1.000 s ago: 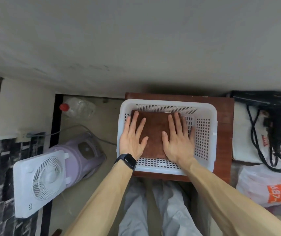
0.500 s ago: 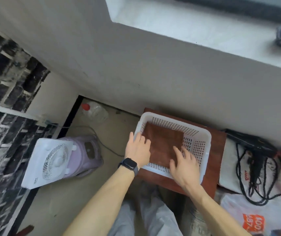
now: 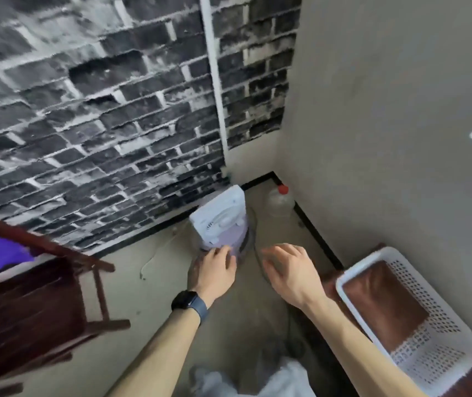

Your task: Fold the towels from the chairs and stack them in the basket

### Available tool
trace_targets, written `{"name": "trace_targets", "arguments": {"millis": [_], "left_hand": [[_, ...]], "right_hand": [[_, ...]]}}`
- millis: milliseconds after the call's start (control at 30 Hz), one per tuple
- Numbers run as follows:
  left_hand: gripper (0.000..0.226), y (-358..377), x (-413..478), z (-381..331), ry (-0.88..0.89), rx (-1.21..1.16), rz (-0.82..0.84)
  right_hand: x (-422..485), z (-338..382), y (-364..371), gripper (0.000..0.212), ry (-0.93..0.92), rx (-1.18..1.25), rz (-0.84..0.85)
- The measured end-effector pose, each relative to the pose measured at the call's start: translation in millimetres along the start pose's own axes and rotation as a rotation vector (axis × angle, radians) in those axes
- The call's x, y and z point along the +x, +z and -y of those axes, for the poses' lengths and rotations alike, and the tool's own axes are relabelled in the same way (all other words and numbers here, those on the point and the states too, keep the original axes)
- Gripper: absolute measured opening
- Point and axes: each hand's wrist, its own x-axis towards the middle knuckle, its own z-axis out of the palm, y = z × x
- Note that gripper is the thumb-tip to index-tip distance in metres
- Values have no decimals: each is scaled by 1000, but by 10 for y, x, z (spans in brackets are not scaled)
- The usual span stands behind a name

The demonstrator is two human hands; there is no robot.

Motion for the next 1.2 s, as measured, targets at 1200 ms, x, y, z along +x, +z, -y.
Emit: {"name": "trace_targets", "arguments": {"millis": [1200], "left_hand": [[35, -3219, -4046, 6190, -1423, -354, -1014]], "right_hand": [[-280, 8180, 4177, 32, -1421, -99, 904]]}}
